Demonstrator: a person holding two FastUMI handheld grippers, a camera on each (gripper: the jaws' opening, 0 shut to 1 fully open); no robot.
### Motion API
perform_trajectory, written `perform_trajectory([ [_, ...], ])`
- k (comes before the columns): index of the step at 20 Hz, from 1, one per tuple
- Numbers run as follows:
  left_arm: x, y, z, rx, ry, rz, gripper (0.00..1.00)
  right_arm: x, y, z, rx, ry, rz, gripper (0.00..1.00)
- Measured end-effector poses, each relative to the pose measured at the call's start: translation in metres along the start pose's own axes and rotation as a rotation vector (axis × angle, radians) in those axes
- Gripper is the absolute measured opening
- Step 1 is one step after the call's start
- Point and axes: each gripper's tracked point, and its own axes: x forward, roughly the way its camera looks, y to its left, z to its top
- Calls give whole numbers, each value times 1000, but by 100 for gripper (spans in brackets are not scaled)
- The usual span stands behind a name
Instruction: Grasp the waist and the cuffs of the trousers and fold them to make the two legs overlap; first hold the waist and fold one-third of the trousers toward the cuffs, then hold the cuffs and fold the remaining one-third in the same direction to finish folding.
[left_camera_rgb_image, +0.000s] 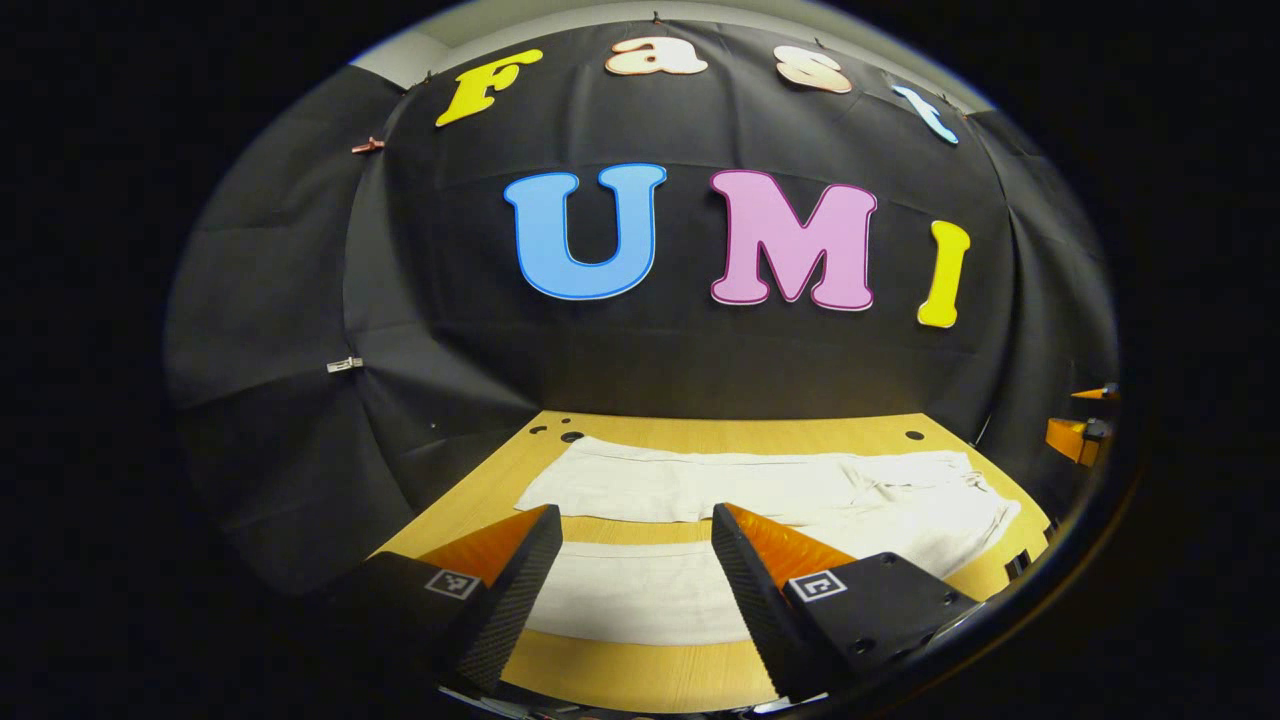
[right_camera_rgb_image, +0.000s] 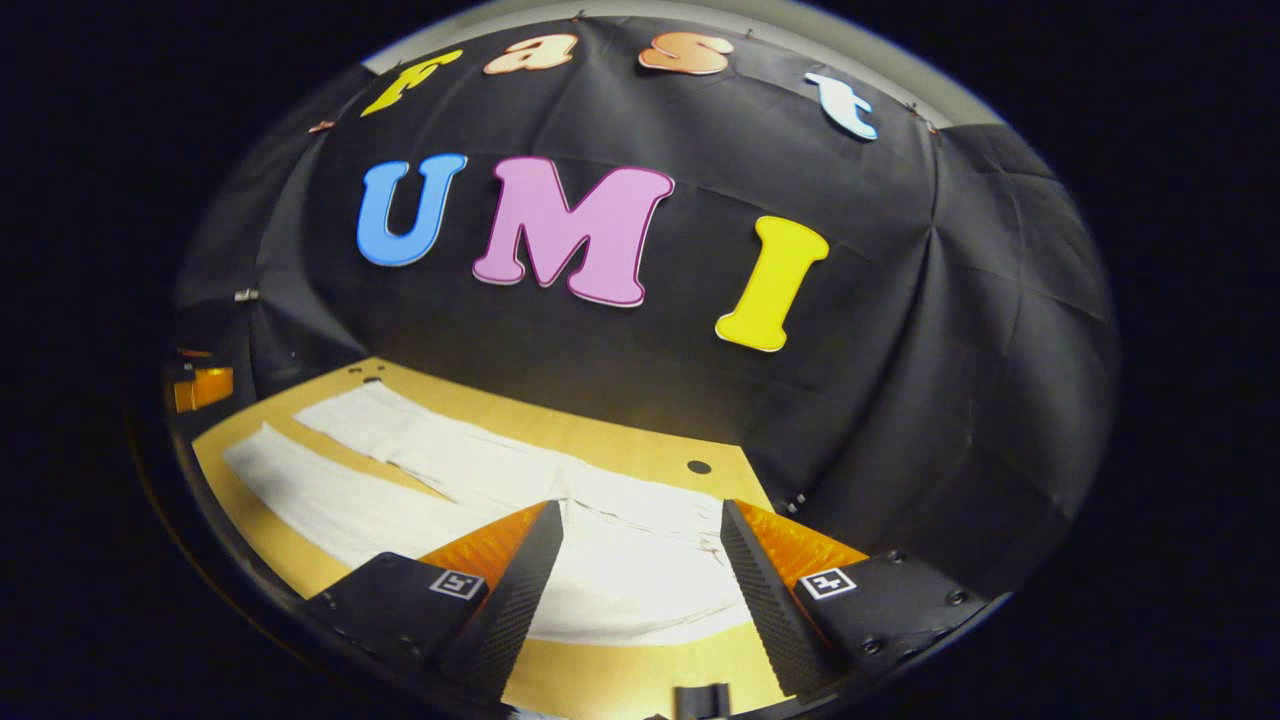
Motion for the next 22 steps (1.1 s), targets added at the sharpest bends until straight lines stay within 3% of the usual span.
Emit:
perform_trajectory([
  [1,2,0,-3,8,9,13,92,5,-7,-9,-47,17,18,98],
  [3,5,-4,-9,1,29,21,96,14,-21,-28,-133,58,58,98],
  [11,25,-30,-30,13,81,42,96,39,-59,-112,-511,202,244,98],
  [17,33,-32,-49,-8,142,133,96,59,-88,-181,-767,268,395,98],
  [22,26,-29,-54,-50,184,190,96,84,-109,-234,-907,348,449,98],
])
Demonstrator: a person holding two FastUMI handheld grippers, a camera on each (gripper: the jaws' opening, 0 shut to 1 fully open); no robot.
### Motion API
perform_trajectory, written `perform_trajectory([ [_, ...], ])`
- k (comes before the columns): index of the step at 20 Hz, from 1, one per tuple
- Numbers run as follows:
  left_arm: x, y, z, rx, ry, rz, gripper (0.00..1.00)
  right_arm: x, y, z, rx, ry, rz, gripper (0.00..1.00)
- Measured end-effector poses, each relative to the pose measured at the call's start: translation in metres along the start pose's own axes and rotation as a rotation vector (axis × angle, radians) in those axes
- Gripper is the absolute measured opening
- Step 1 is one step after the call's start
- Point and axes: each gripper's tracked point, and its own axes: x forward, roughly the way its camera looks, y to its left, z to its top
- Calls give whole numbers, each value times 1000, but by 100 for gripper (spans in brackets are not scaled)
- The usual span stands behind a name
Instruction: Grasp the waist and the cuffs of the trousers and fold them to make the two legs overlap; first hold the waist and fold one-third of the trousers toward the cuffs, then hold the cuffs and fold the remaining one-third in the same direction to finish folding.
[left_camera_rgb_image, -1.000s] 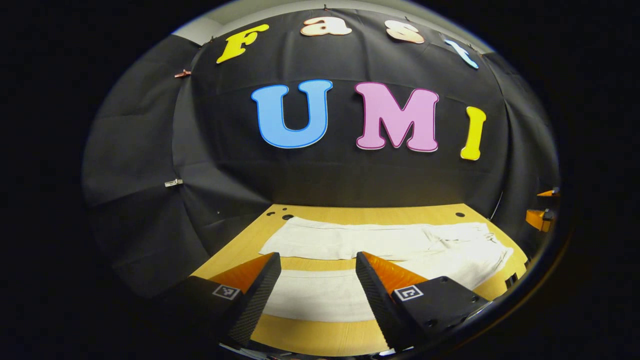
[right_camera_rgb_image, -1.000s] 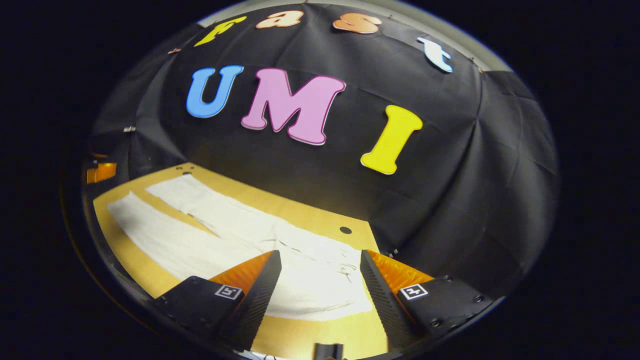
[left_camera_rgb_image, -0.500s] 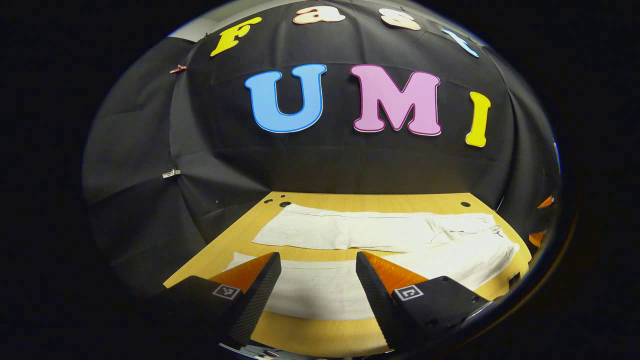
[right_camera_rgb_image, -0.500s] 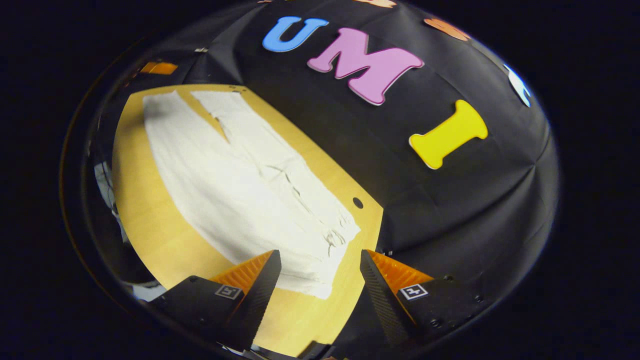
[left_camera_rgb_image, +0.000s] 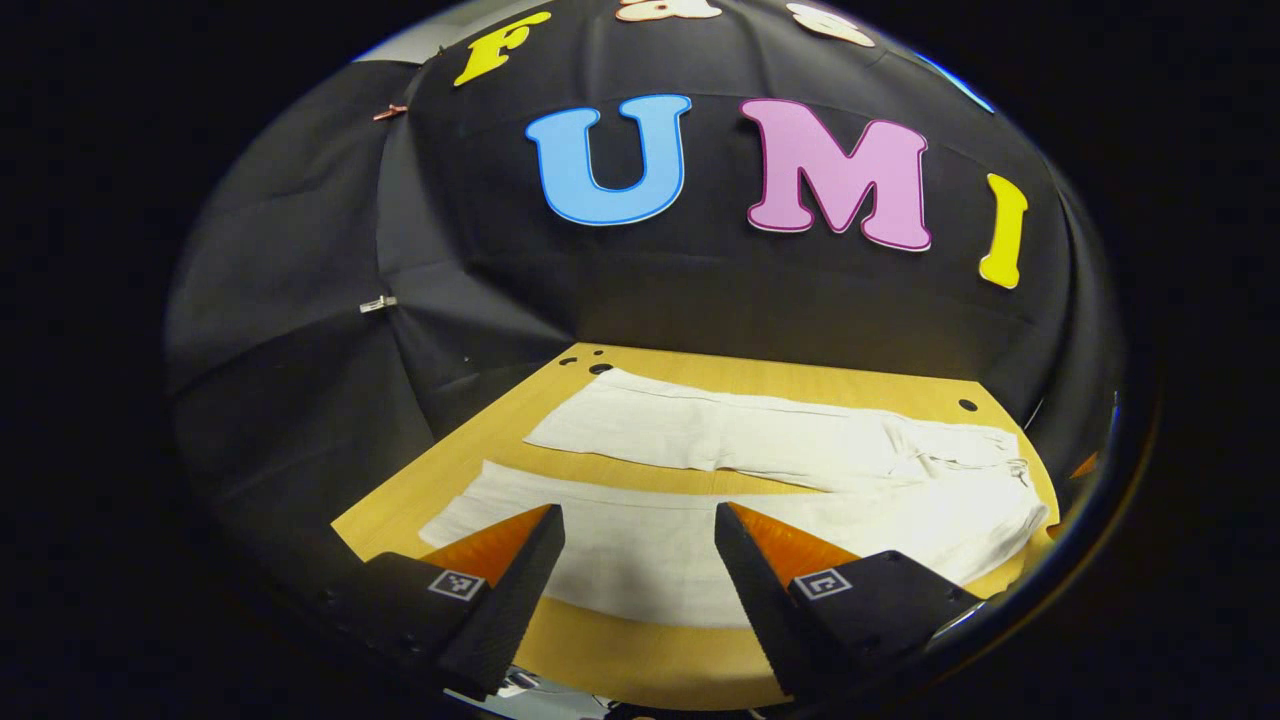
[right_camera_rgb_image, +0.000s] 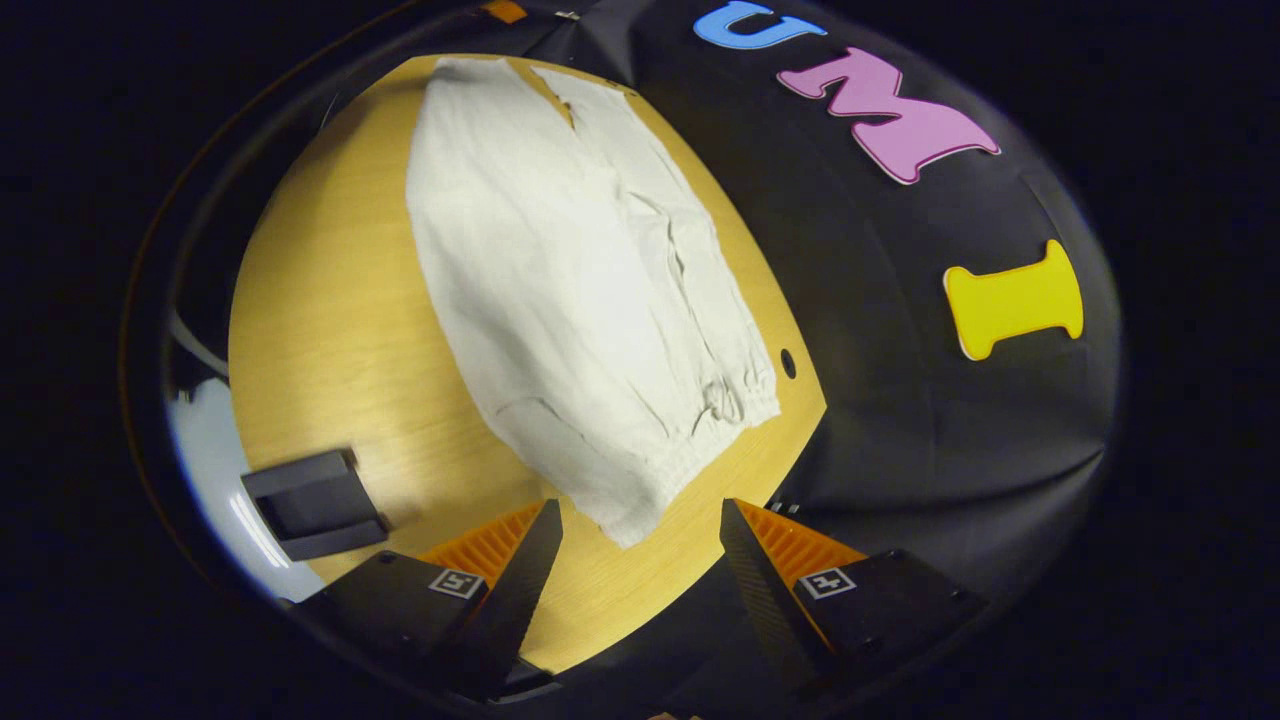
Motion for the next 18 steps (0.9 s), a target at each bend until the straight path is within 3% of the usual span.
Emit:
perform_trajectory([
  [6,1,22,-13,-26,42,74,96,31,0,-13,-113,35,-3,98],
  [11,6,37,-24,-20,60,112,96,43,-3,-11,-128,53,-5,95],
  [13,9,38,-39,25,96,87,96,46,-4,-9,-144,56,-2,96],
  [16,8,60,-59,171,127,82,98,53,-5,-10,-117,77,18,91],
  [18,6,73,-69,208,144,87,98,58,-7,-7,-112,94,25,80],
])
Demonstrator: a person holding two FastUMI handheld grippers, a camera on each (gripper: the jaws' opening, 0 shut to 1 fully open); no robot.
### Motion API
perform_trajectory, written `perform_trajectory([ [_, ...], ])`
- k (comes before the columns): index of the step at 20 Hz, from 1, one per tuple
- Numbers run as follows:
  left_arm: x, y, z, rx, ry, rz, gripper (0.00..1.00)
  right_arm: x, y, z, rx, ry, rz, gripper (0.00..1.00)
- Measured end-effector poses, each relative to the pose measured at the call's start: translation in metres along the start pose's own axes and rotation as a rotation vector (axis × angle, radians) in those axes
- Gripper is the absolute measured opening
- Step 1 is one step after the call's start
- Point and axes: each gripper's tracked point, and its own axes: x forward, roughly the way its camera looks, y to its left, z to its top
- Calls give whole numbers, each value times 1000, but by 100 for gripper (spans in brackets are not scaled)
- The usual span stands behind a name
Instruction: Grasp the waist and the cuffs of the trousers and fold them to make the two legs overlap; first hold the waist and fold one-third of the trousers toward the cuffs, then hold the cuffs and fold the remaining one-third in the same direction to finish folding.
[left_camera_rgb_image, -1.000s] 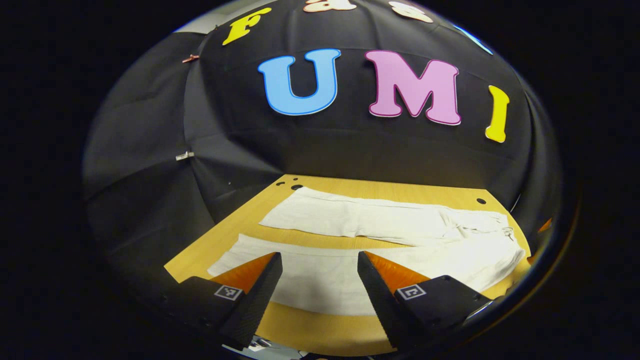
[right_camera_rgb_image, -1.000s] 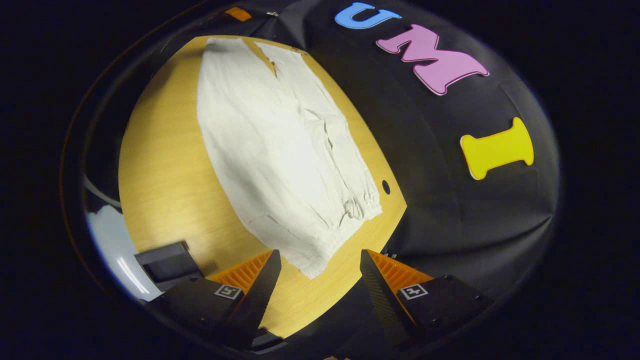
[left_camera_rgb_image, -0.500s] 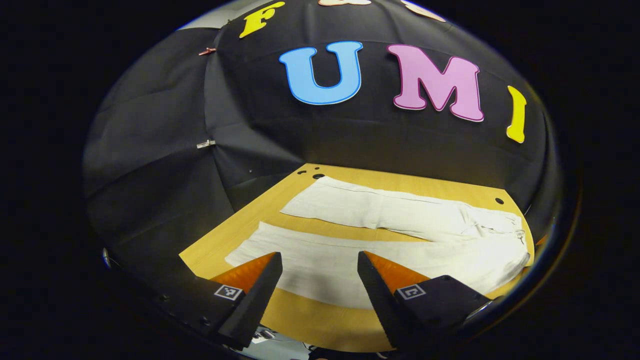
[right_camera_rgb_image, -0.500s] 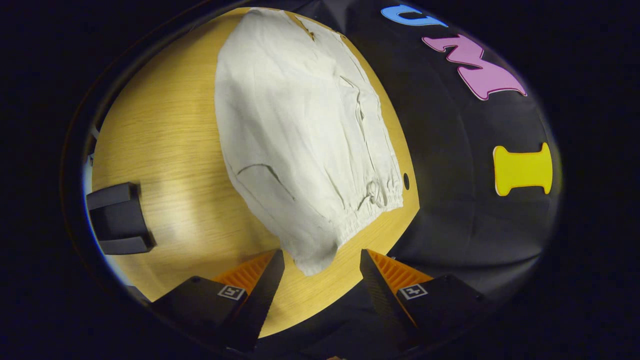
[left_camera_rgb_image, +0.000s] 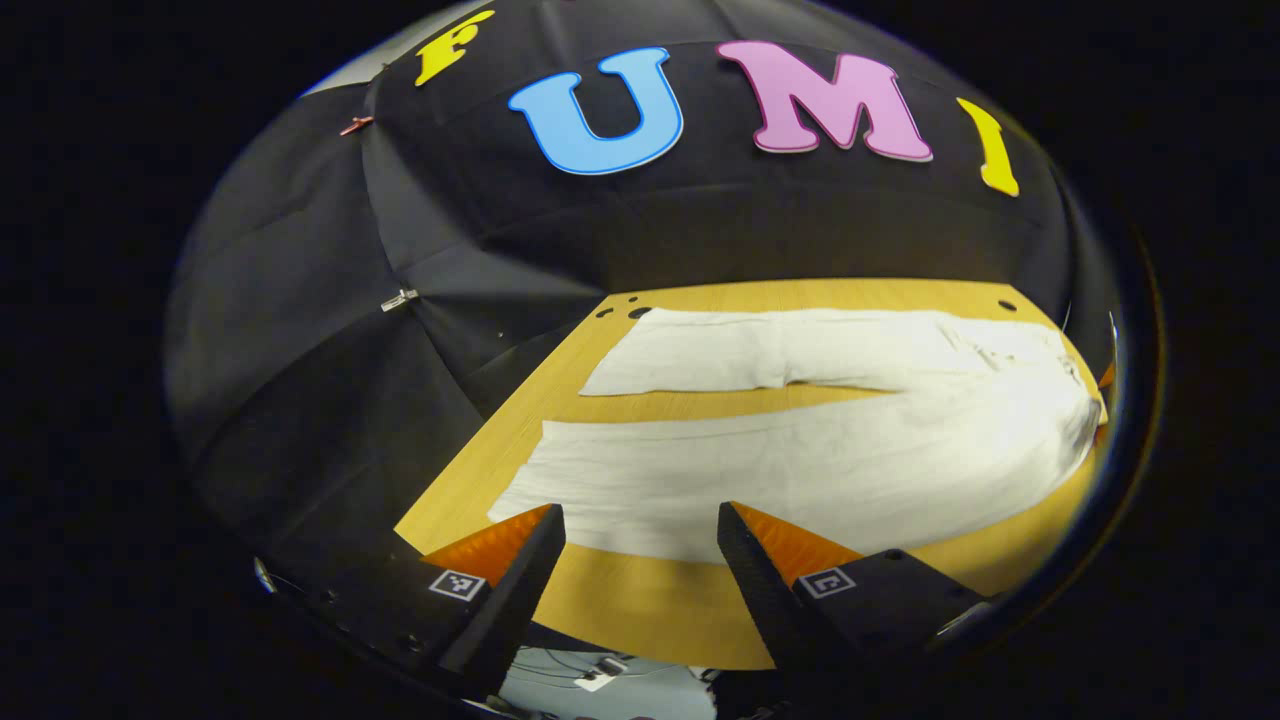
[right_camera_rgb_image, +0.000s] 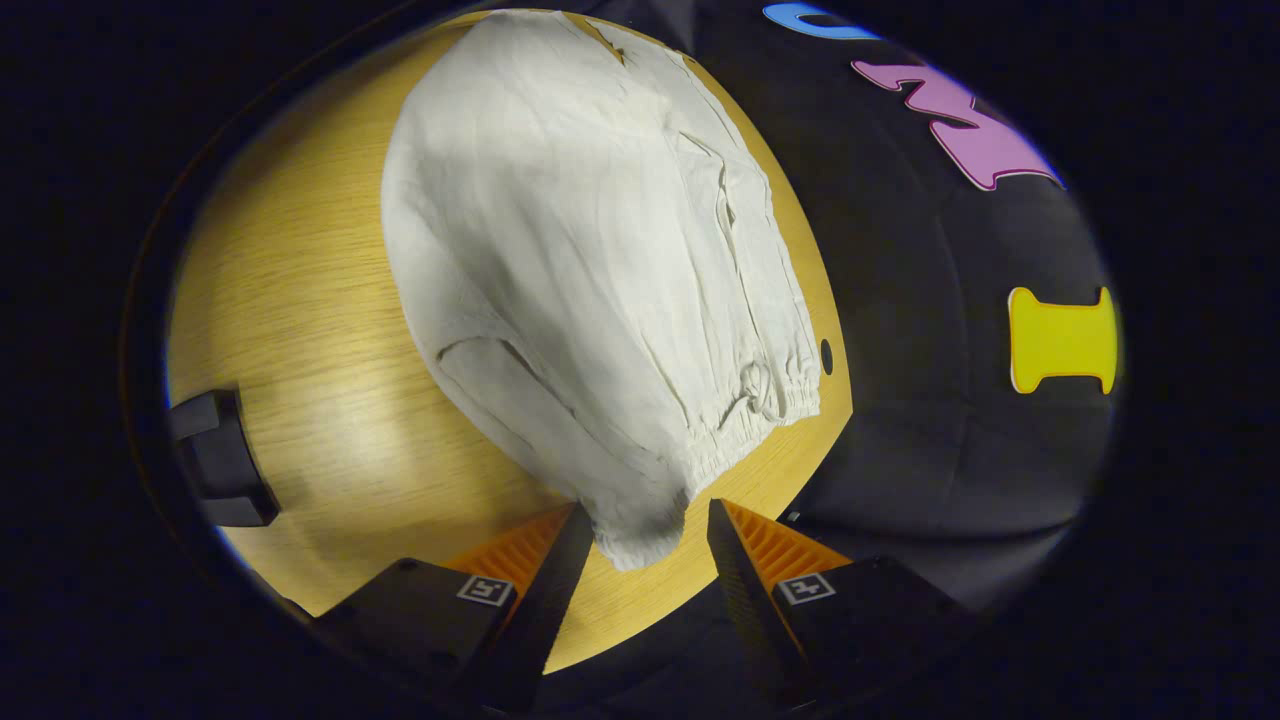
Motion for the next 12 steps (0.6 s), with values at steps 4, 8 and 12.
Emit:
perform_trajectory([
  [4,9,16,-11,28,15,15,97,6,7,2,-21,24,53,59],
  [8,36,23,-37,108,66,-8,98,12,12,0,9,61,103,42],
  [12,50,42,-55,290,81,-49,98,11,9,8,-43,118,91,26],
])
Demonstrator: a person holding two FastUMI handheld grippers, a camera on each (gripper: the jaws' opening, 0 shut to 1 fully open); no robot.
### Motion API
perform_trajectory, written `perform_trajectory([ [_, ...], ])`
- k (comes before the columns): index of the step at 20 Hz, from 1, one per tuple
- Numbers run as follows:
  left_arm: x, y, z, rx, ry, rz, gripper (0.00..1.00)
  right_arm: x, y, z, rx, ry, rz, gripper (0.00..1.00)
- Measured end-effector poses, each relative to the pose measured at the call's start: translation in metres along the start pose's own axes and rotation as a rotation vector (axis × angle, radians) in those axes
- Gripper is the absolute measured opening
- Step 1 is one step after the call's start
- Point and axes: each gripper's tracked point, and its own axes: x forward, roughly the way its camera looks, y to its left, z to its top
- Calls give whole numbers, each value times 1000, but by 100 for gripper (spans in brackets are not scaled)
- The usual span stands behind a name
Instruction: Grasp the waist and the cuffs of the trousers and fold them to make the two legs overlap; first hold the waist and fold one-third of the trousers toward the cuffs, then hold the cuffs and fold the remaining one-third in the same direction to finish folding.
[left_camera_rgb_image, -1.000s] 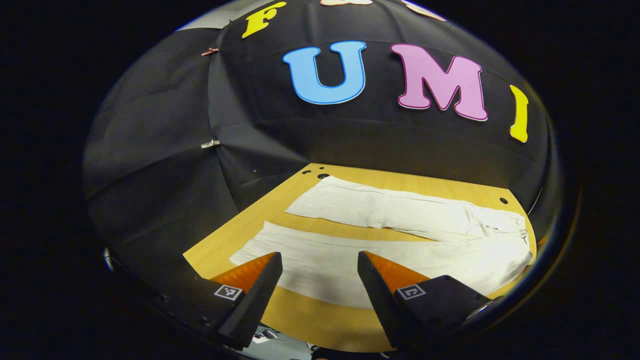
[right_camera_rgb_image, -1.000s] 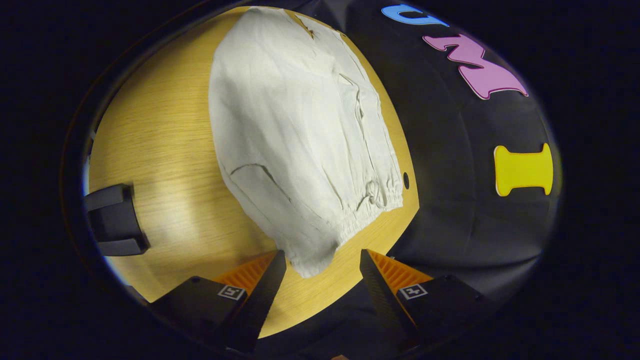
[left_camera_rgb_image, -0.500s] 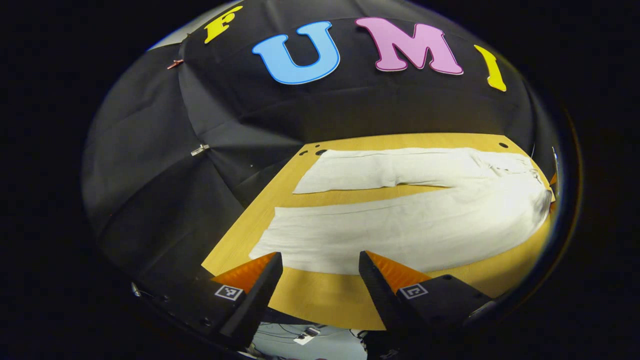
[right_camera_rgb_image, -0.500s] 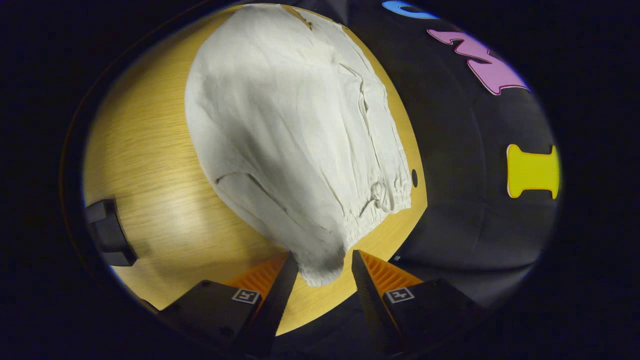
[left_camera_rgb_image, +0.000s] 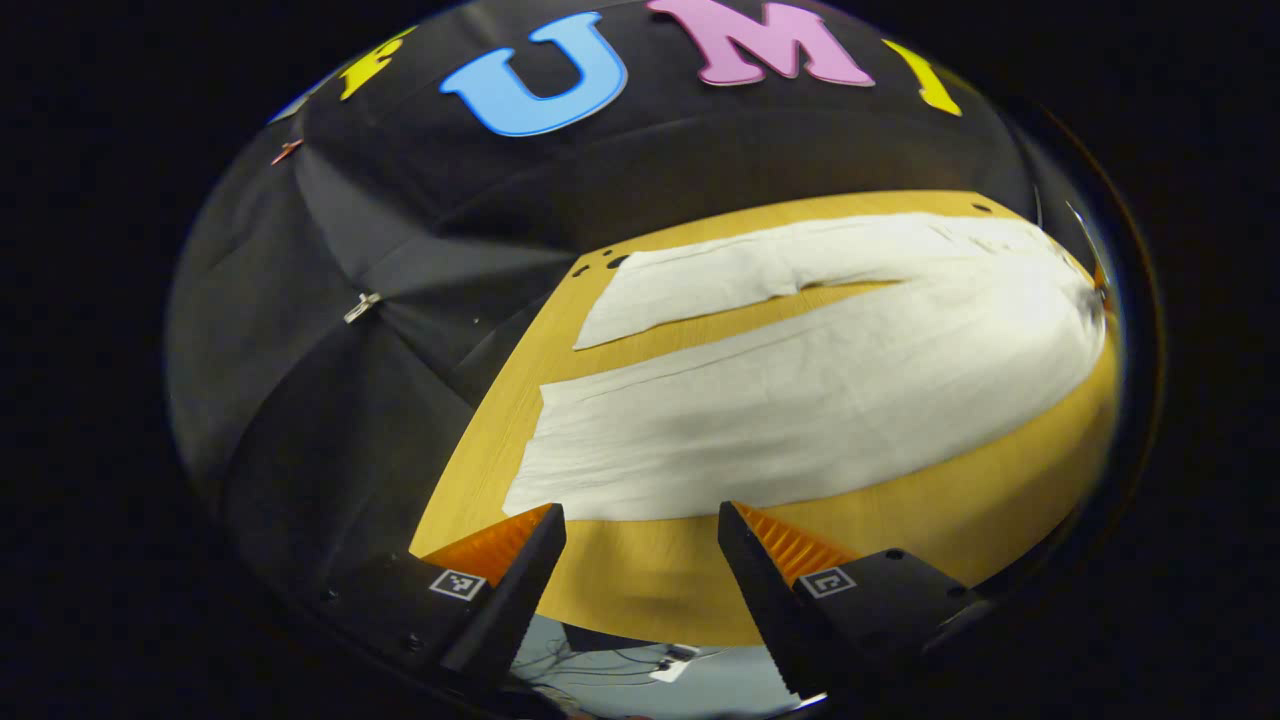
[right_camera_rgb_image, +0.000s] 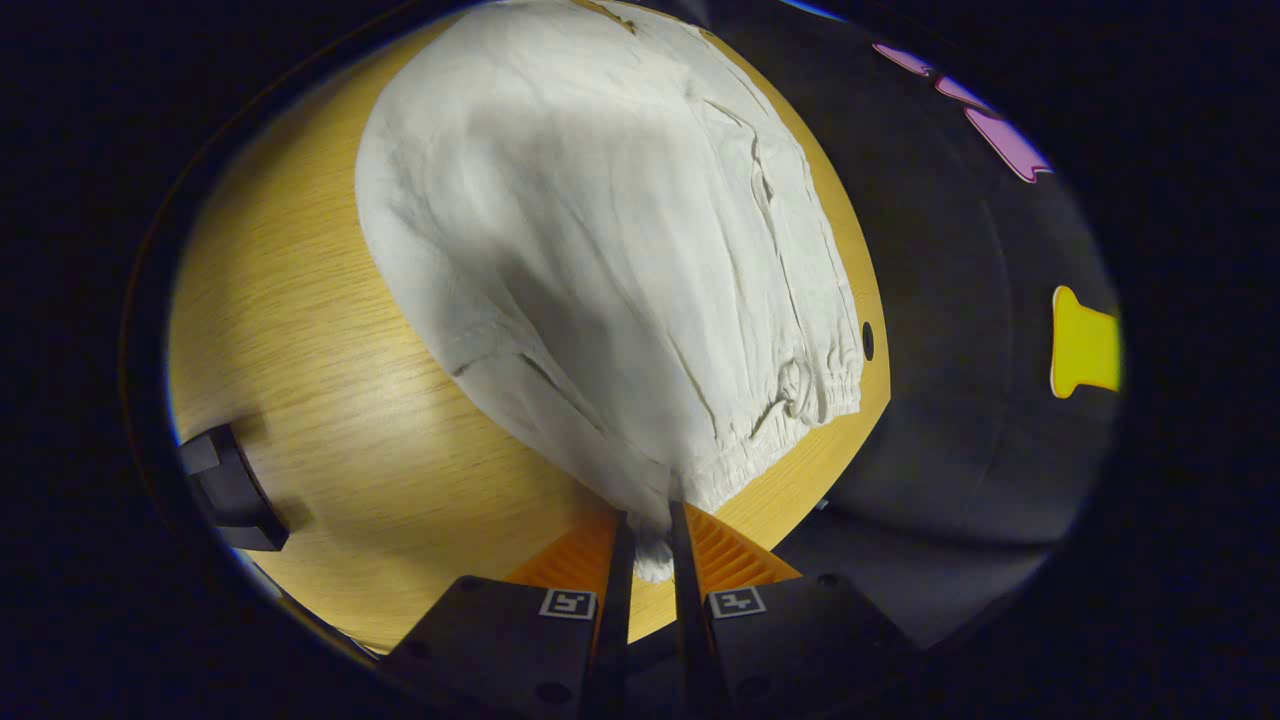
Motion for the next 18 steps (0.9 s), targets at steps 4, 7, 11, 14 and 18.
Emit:
perform_trajectory([
  [4,23,38,-27,240,58,-6,97,3,-1,-4,17,8,25,12],
  [7,37,55,-43,440,90,-35,97,8,0,-4,45,1,72,5],
  [11,50,65,-50,582,120,-73,97,4,1,-3,24,4,76,5],
  [14,64,76,-45,663,121,-80,98,2,1,-3,29,7,81,5],
  [18,92,71,-30,887,119,-163,92,2,1,-3,25,11,77,5],
])
